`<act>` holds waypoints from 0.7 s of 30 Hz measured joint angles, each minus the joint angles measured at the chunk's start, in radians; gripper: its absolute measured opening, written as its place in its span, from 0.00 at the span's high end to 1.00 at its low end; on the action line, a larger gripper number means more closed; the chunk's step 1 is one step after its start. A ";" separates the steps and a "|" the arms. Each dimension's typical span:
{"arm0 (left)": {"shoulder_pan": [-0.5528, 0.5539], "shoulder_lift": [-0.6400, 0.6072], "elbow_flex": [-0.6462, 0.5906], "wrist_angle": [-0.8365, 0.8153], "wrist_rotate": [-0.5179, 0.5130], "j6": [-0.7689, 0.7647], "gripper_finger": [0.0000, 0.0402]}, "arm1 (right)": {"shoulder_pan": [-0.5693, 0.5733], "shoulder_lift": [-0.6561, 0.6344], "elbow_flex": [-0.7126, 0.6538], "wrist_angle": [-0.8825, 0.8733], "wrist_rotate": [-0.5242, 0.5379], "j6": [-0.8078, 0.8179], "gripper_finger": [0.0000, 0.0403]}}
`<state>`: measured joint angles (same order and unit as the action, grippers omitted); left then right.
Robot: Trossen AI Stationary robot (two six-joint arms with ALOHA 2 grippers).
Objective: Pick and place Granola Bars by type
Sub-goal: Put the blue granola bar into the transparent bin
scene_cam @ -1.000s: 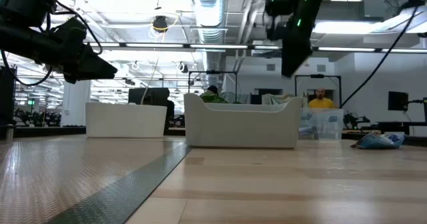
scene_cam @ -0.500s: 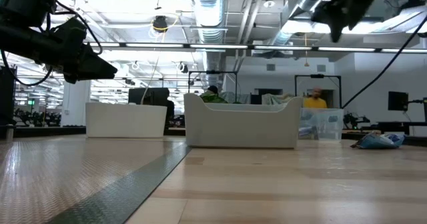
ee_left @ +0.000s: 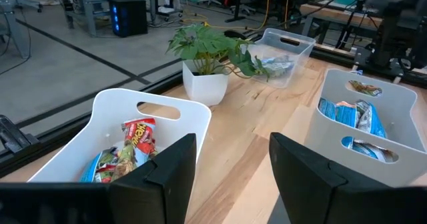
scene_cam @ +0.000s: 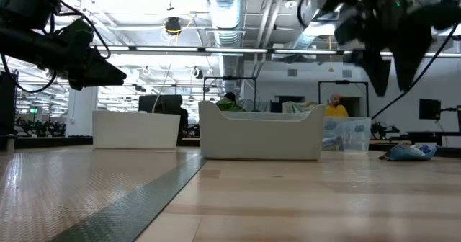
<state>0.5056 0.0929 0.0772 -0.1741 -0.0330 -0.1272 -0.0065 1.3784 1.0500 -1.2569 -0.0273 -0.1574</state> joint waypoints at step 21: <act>0.000 0.000 0.000 0.002 0.000 0.000 0.54 | 0.016 0.236 -0.241 0.319 0.023 -0.080 0.46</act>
<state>0.5056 0.0933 0.0772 -0.1722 -0.0330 -0.1272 0.0093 1.6142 0.8092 -0.9375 -0.0040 -0.2375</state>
